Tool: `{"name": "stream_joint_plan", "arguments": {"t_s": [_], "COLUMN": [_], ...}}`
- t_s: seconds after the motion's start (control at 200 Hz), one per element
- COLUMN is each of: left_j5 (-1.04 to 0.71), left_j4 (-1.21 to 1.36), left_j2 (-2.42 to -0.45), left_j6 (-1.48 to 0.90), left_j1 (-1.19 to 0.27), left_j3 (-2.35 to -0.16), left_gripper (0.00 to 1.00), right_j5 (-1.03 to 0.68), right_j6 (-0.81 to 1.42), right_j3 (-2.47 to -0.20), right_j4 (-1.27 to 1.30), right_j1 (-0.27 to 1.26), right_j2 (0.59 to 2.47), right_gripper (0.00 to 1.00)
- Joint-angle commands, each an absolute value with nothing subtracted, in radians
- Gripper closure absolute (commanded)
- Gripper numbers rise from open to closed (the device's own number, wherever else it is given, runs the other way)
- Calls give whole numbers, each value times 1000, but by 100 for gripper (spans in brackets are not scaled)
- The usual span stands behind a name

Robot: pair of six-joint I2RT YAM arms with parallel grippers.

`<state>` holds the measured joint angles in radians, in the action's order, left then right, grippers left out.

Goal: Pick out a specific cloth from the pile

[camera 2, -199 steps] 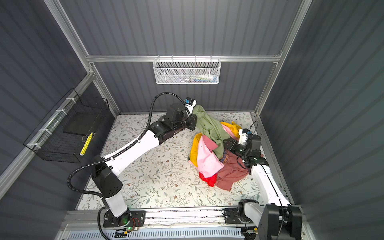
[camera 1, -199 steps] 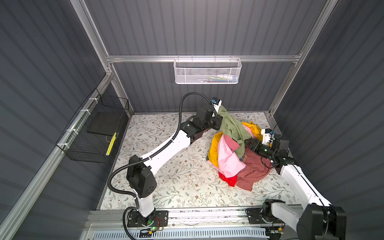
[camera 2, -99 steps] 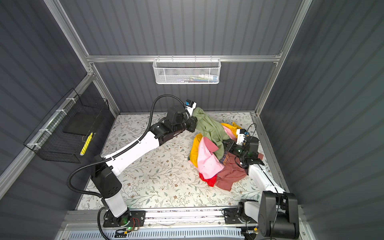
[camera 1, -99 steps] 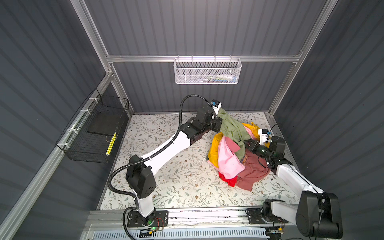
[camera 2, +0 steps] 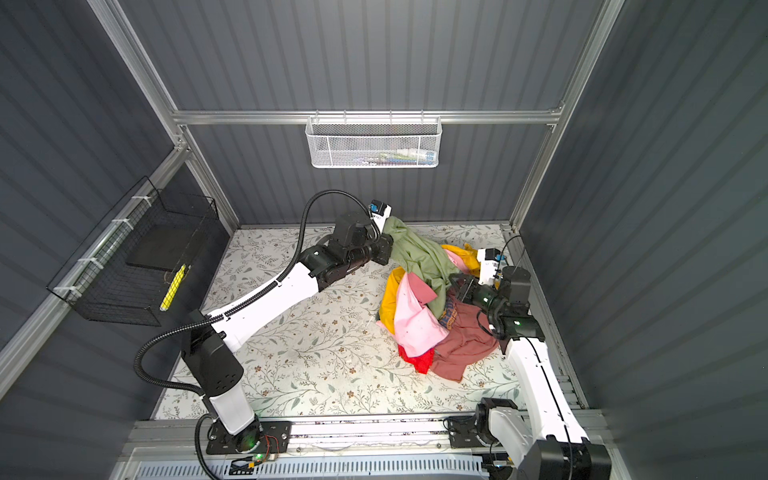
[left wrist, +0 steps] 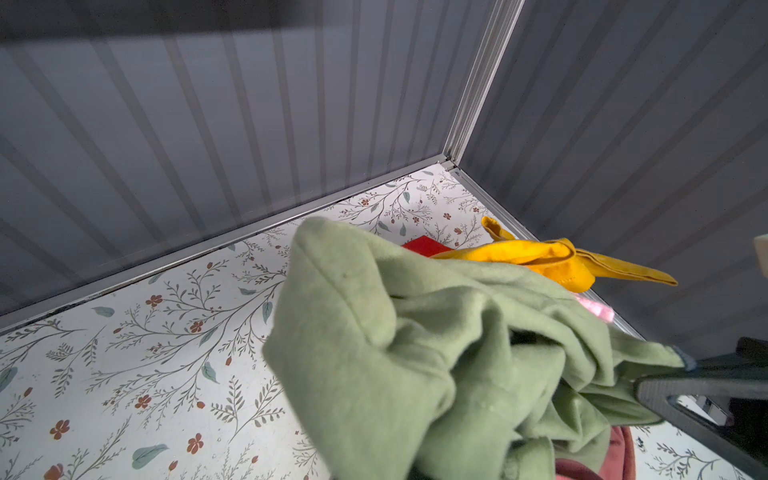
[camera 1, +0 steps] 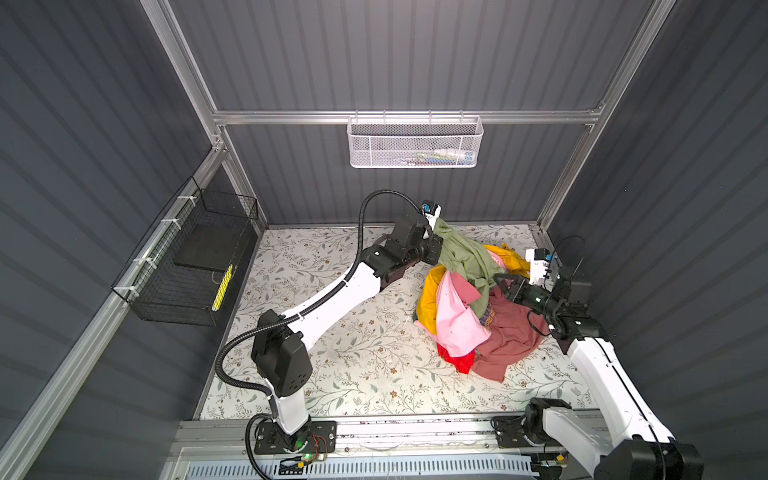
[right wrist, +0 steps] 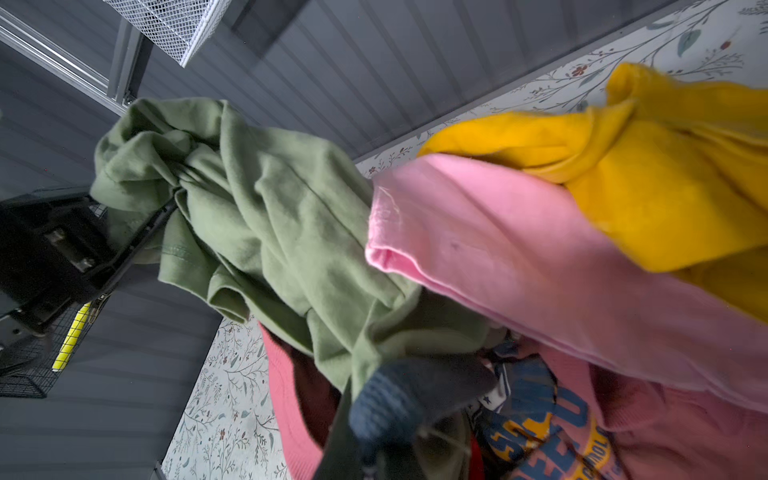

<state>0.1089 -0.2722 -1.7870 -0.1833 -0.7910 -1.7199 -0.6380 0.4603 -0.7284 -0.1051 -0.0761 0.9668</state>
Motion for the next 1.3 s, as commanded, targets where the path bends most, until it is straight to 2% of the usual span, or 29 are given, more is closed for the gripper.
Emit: {"name": "stream_joint_plan", "arguments": {"t_s": [0.0, 0.23, 0.385, 0.465, 0.861, 1.051, 1.151, 1.296], "left_j5": [113, 29, 53, 70, 77, 58, 45, 48], "left_j4": [-301, -308, -291, -296, -288, -291, -261, -201], "left_j2": [-1802, -1827, -1810, -1810, -1852, -1883, -1868, -1825], "left_j6": [-167, -183, -173, -164, -136, -103, -90, -65], "left_j1": [-783, -785, -785, -785, -826, -863, -872, -885], "left_j3": [-1744, -1730, -1701, -1702, -1724, -1751, -1730, -1671], "left_gripper": [100, 98, 87, 76, 51, 32, 26, 22], "right_j5": [-643, -650, -665, -676, -717, -721, -732, -711], "right_j6": [440, 435, 437, 456, 522, 541, 548, 548], "right_j3": [-819, -978, -1067, -1092, -1158, -1239, -1289, -1327], "right_j4": [-158, -249, -297, -293, -240, -226, -225, -217], "right_j1": [-75, -75, -75, -75, -44, -22, -17, -16], "right_j2": [932, 899, 900, 909, 959, 986, 1007, 1018], "right_gripper": [100, 100, 100, 100, 100, 100, 100, 100]}}
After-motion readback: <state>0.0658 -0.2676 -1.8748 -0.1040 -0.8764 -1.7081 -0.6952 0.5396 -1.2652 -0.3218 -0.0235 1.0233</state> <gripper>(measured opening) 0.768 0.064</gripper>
